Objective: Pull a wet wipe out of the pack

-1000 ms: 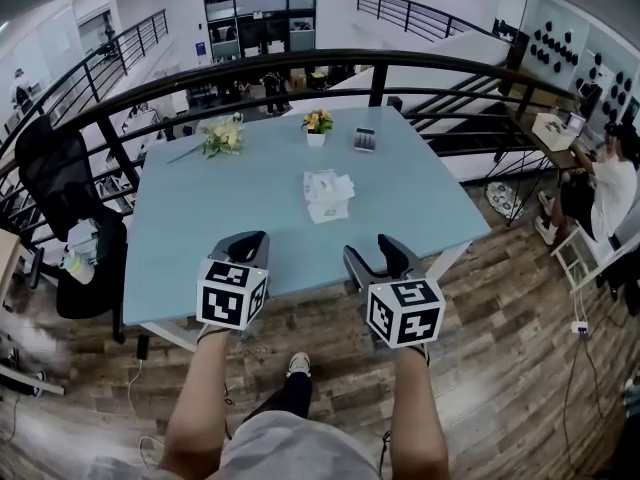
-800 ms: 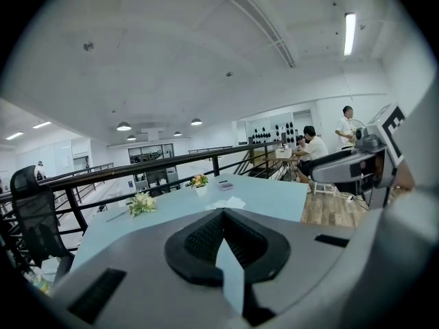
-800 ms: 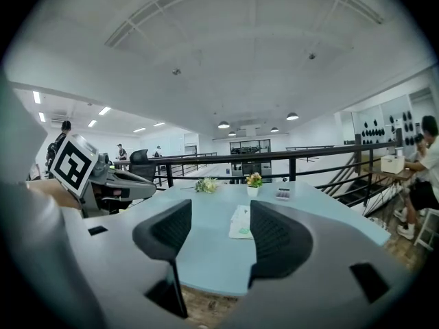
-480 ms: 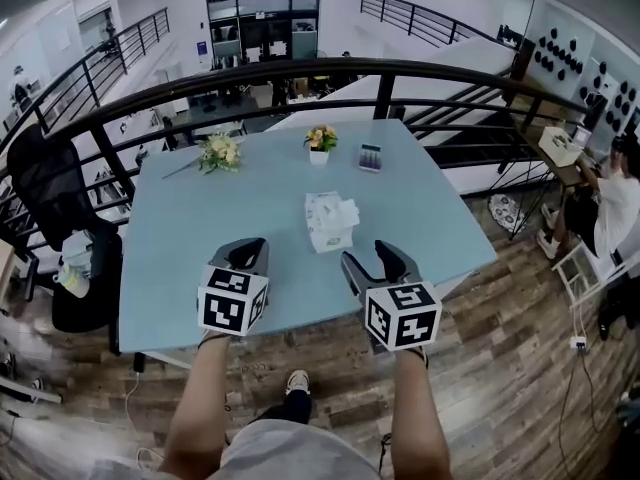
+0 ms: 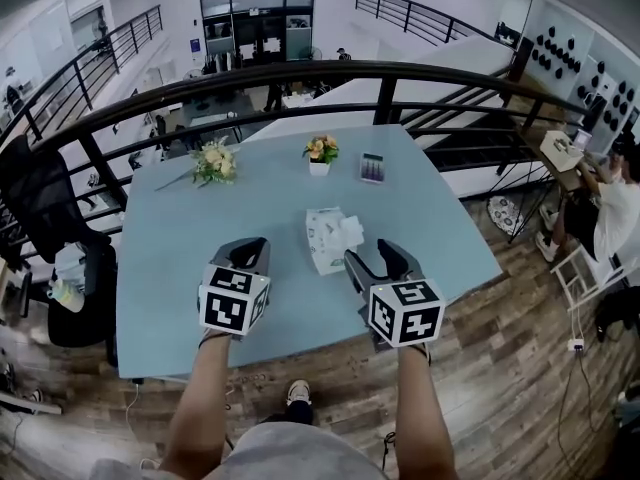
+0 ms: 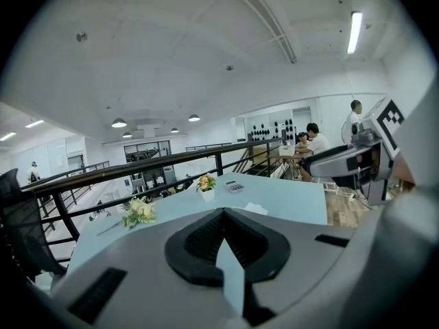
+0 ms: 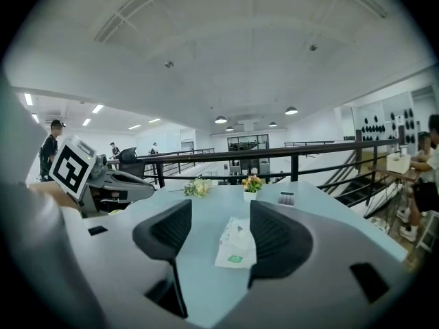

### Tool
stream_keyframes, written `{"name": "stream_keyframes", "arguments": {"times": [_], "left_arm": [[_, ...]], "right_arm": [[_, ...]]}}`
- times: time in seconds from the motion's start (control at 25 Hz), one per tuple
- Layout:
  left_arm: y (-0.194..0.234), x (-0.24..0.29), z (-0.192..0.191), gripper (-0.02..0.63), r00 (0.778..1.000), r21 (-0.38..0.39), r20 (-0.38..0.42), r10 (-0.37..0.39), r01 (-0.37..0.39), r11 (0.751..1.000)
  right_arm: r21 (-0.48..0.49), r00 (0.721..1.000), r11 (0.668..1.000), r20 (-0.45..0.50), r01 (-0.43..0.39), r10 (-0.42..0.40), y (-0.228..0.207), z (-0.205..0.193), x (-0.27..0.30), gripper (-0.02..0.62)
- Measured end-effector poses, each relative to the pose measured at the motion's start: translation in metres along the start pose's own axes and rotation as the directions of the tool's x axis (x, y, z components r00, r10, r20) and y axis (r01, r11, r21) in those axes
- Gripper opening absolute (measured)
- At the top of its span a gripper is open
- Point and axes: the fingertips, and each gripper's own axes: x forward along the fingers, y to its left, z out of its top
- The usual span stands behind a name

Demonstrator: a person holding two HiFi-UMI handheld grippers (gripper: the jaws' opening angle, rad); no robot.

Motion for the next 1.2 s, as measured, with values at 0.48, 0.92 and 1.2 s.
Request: {"name": "stream_keyframes", "arguments": {"times": [0.48, 0.92, 1.2], "left_arm": [[0.040, 0.045, 0.010, -0.005, 1.000, 0.003, -0.016, -0.001, 0.001, 1.000], [0.064, 0.080, 0.021, -0.005, 1.000, 0.004, -0.002, -0.020, 0.020, 1.000], [0.078, 0.094, 0.020, -0.005, 1.000, -0.011, 0.006, -0.016, 0.016, 1.000]], "right_arm": [[0.002, 1.000, 1.000, -0.028, 0.012, -0.012, -0.014, 0.013, 0.057, 0.250], [0.000, 0.999, 1.000, -0.032, 0.030, -0.030, -0.022, 0.026, 0.096, 0.250], [-0.002, 0.999, 0.999, -0.040, 0.033, -0.033, -0.024, 0.027, 0.114, 0.250]]}}
